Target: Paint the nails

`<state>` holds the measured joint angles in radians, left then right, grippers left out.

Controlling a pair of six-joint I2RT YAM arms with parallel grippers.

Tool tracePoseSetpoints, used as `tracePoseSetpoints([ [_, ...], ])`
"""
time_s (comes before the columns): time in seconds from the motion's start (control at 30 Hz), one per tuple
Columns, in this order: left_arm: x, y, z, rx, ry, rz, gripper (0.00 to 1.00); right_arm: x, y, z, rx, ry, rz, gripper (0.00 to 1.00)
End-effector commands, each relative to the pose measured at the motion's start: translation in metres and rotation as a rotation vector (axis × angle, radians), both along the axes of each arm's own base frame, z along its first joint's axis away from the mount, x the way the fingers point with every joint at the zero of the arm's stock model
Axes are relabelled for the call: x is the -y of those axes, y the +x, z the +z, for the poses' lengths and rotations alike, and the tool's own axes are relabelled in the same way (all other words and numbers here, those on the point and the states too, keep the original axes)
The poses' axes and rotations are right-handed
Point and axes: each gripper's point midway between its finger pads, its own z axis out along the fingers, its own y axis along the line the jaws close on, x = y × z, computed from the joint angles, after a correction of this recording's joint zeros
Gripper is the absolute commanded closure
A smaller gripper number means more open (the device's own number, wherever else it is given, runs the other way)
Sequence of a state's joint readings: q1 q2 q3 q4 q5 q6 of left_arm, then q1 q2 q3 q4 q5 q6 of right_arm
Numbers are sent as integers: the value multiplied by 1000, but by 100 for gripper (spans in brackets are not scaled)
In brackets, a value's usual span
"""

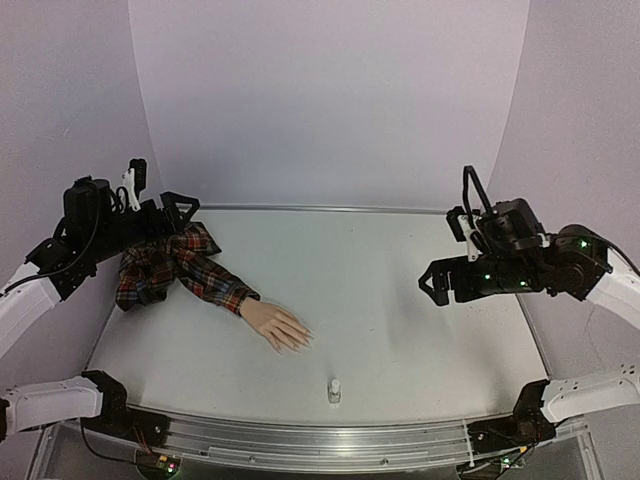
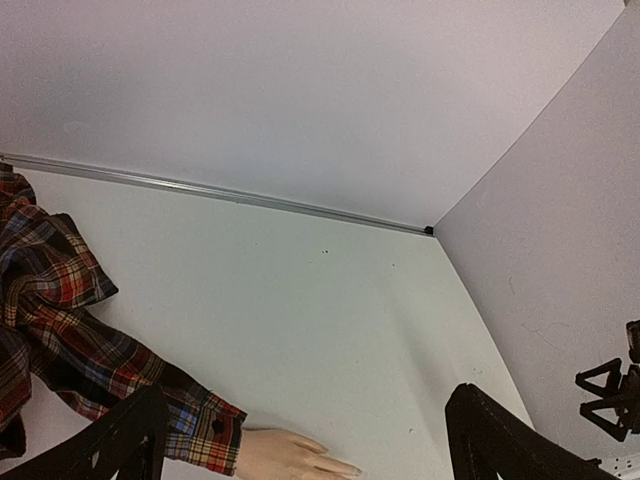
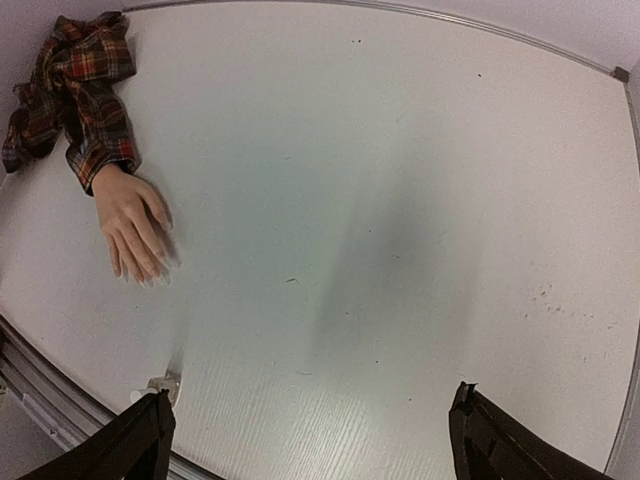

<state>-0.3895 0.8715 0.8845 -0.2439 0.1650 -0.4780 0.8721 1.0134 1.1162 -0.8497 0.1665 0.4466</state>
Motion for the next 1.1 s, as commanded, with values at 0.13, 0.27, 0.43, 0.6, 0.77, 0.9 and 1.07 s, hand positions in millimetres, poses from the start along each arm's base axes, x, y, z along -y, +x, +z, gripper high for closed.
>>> tracePoseSetpoints([
  [0.13,20,-3,-3,-5,-44,-47,0,-54,-3,16,43,-22,62,2],
  [0.27,33,-6,-15,-29,-38,-55,0,-80,-9,5,12,-26,65,2],
  [0.43,43,-6,-39,-83,5,-38,0,-111,-15,-14,-40,-5,-27,2],
  [0.6,45,-8,-57,-123,7,-30,0,-140,-31,-41,-111,-15,-41,2],
  [0.77,47,-12,-66,-146,3,-43,0,-166,-52,-72,-166,-94,39,6],
  [0.9,45,-13,-66,-144,3,-38,0,-180,-74,-98,-201,-175,139,9],
  [1.07,44,-14,-68,-148,3,-36,0,-186,-94,-133,-271,-263,220,17],
])
